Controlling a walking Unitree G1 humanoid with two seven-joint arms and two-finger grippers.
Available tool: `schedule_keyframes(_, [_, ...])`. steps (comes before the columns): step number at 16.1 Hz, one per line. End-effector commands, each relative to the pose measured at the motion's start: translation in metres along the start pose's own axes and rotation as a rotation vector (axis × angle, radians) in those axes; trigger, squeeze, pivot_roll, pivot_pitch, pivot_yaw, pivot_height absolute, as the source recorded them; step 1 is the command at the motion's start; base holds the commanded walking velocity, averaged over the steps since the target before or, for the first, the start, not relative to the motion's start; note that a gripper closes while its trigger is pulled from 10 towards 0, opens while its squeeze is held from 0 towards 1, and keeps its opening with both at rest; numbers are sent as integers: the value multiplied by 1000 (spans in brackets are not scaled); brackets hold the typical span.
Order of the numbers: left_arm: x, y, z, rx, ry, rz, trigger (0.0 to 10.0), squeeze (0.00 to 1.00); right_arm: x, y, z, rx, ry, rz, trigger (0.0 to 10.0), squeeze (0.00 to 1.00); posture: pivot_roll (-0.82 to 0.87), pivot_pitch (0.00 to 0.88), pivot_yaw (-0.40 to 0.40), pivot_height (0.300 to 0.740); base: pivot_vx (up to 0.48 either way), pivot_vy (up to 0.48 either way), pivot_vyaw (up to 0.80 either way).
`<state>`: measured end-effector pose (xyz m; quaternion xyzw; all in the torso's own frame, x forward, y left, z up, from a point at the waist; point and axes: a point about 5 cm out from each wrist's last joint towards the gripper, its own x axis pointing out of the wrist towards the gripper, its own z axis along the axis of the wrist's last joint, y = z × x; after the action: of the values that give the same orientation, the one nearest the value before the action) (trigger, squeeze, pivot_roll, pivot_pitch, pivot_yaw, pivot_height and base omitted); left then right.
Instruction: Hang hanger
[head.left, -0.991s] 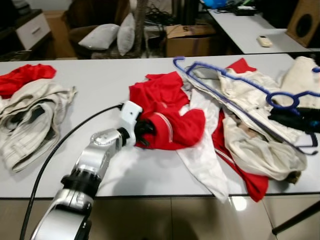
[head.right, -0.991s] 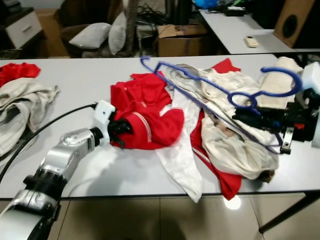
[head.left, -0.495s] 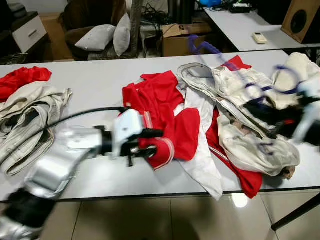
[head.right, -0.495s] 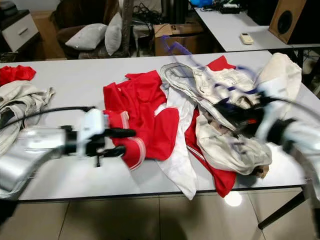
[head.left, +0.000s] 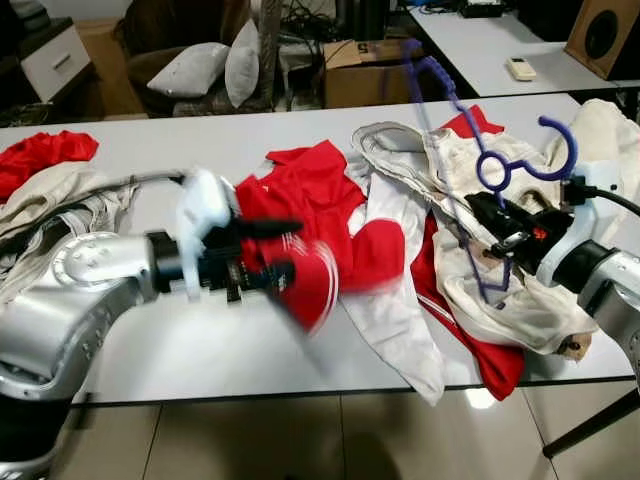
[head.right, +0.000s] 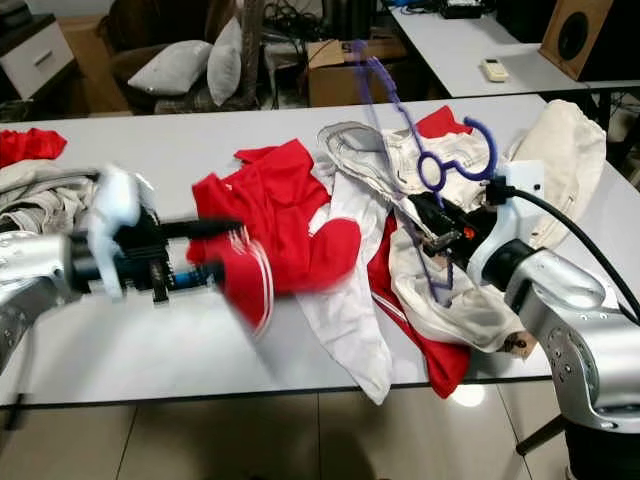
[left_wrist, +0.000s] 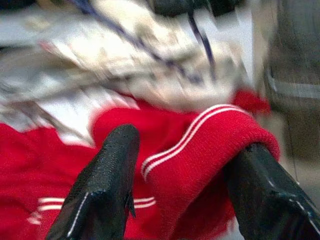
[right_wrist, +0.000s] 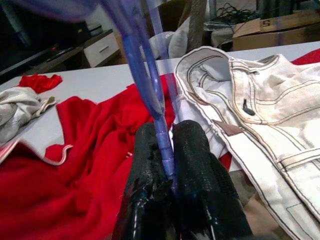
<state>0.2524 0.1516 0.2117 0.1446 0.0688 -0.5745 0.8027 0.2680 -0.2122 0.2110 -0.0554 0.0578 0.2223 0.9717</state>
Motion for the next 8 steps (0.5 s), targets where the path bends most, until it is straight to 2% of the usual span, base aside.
schedule_keyframes(1, [5, -8, -11, 20, 96, -38, 10000, 0, -1, 5, 6, 9, -29, 10, 10000, 0, -53, 0, 94, 740, 0, 0, 0])
schedule_keyframes(2, [11, -13, -29, 72, 248, -84, 10000, 0, 1, 8, 5, 24, -34, 5, 10000, 0, -52, 0, 96, 740, 0, 0, 0])
schedule_keyframes(3, [18, -16, -36, 70, 266, -97, 10000, 55, 2, 15, 5, 58, -37, 19, 10000, 0, -60, 0, 103, 740, 0, 0, 0])
schedule_keyframes(4, [24, -15, -32, 37, 217, -83, 10000, 1000, 2, 19, 6, 64, -40, 24, 10000, 0, -60, 0, 103, 740, 0, 0, 0])
schedule_keyframes(6, [23, -11, -24, 13, 171, -81, 10000, 1000, 3, 24, 6, 69, -40, 30, 10000, 0, -64, 0, 107, 740, 0, 0, 0])
schedule_keyframes(8, [3, -15, -29, -33, 242, -170, 10000, 1000, 3, 27, -3, 61, 4, 23, 10000, 0, -51, 0, 103, 740, 0, 0, 0])
